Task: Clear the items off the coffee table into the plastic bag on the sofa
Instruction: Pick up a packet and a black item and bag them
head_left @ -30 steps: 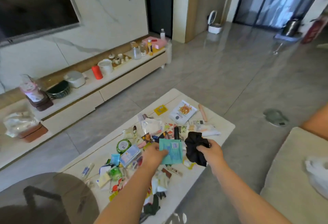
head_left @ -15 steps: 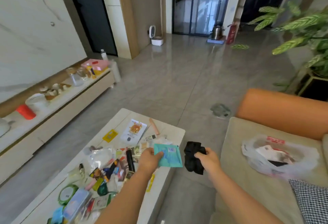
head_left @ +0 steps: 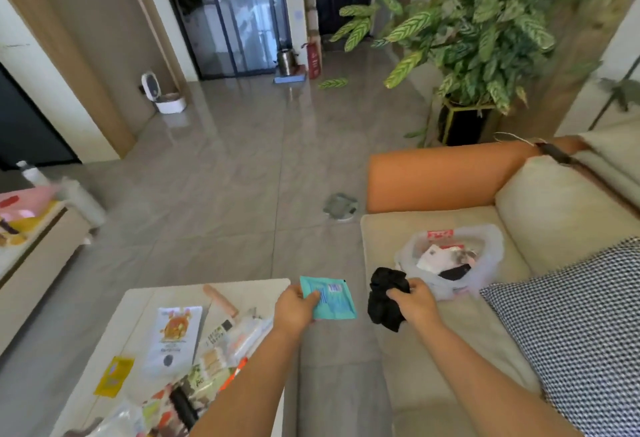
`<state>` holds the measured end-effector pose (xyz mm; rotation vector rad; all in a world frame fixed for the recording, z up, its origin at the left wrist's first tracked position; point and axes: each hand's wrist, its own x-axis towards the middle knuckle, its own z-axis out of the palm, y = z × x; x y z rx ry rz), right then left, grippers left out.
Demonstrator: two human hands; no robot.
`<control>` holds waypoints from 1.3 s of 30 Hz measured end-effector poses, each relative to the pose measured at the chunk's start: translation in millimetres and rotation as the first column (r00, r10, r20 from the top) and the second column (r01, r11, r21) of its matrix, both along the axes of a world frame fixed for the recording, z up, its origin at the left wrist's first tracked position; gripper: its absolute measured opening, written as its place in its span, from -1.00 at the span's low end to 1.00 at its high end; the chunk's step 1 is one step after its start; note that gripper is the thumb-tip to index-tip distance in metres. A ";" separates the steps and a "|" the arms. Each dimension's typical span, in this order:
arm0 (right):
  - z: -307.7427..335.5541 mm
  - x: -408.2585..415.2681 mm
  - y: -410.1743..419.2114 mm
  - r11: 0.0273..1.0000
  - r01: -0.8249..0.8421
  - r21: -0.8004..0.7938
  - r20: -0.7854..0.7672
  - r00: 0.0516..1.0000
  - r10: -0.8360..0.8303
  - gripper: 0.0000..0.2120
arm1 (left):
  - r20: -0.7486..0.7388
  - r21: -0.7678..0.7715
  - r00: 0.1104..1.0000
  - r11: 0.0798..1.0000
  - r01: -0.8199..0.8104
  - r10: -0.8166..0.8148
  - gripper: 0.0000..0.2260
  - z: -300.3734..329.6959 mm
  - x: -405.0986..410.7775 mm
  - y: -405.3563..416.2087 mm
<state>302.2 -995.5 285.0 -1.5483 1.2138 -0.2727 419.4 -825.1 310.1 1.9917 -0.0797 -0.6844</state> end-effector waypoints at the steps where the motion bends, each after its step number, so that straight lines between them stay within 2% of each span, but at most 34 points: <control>1: 1.7 0.7 -6.6 1.000 0.026 -0.014 -0.004 1.000 -0.026 -0.86 | -0.010 -0.014 0.999 0.999 0.035 -0.035 -0.90 1.2 7.5 -8.9; 3: 2.4 4.8 -21.1 0.996 0.069 -0.052 -0.018 0.997 -0.070 -0.89 | -0.020 -0.025 0.995 0.994 0.102 -0.102 -0.88 1.1 25.2 -27.6; 6: 4.5 13.0 -40.9 0.989 0.132 -0.065 -0.025 0.991 -0.134 -0.81 | -0.015 -0.025 0.978 0.978 0.207 -0.207 -0.81 -0.5 50.0 -58.5; 13: -5.6 17.8 -89.5 0.978 0.206 -0.043 -0.057 0.976 -0.209 -0.82 | -0.075 -0.045 0.929 0.932 0.359 -0.361 -0.83 -9.3 60.8 -138.1; 17: -25.2 21.5 -129.5 0.972 0.236 -0.001 -0.097 0.967 -0.235 -0.76 | -0.076 -0.041 0.921 0.924 0.380 -0.382 -0.81 -20.2 64.6 -189.7; 31: -87.4 15.2 -263.5 0.926 0.360 0.115 -0.281 0.906 -0.317 -0.74 | -0.289 0.081 0.879 0.905 0.418 -0.380 -0.79 -103.8 53.5 -356.0; 34: -106.7 24.0 -289.0 0.915 0.378 0.142 -0.302 0.897 -0.324 -0.70 | -0.293 0.123 0.852 0.866 0.484 -0.435 -0.76 -134.6 56.4 -391.3; 37: -133.6 34.0 -311.6 0.908 0.388 0.155 -0.334 0.886 -0.322 -0.65 | -0.283 0.197 0.824 0.811 0.550 -0.491 -0.86 -166.1 60.4 -424.7; 39: -151.8 40.7 -324.2 0.897 0.409 0.169 -0.351 0.875 -0.333 -0.64 | -0.276 0.236 0.805 0.775 0.586 -0.525 -0.85 -183.5 62.6 -445.9</control>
